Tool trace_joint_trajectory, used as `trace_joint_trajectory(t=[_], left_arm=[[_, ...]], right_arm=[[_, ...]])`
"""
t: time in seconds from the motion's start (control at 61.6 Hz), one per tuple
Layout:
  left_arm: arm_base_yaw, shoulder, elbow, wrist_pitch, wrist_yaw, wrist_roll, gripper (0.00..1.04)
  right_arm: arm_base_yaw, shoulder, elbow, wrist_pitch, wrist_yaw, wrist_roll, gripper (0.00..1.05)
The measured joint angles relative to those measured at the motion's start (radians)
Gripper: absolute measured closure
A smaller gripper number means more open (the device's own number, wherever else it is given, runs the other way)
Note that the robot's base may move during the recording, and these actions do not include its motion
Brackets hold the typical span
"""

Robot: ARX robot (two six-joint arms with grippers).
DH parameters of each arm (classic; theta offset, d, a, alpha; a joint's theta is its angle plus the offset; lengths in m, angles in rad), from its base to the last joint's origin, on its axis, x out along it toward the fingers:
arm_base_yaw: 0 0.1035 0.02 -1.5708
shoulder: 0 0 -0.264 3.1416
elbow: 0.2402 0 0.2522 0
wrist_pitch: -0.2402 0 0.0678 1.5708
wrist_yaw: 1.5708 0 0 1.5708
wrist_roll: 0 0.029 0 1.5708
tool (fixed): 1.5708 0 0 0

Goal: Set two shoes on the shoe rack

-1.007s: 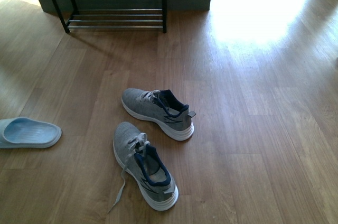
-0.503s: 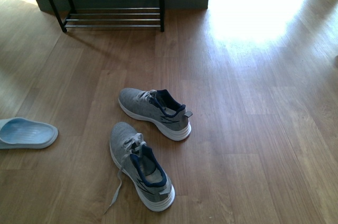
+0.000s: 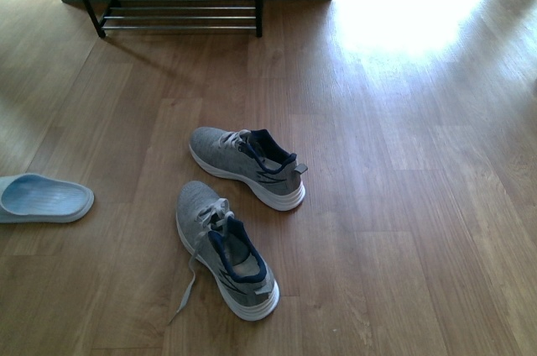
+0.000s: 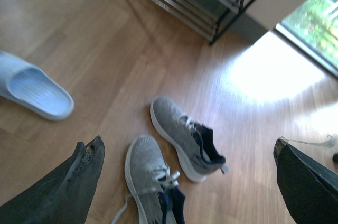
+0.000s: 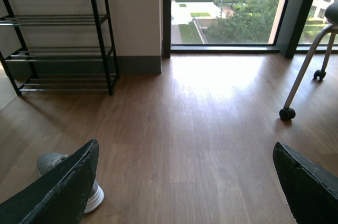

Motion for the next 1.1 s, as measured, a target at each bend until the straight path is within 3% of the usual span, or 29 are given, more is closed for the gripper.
trace_joint_trajectory(t=[0.195,0.39,0.91,1.104], left_arm=[[-0.071,0.636,0.218,-0.017,0.133,-0.029,0.09],[-0.103,1.012,0.419,-0.106,0.201,-0.024,0.09],[-0.103,1.287,0.732,-0.188,0.291,0.022,0.09],[-0.093,1.375,0.835,-0.243,0.266,0.091,0.09]], right_arm=[[0.000,0.000,0.000,0.000,0.000,0.000,0.09],[0.000,0.000,0.000,0.000,0.000,0.000,0.09],[0.000,0.000,0.000,0.000,0.000,0.000,0.09],[0.000,0.000,0.000,0.000,0.000,0.000,0.09]])
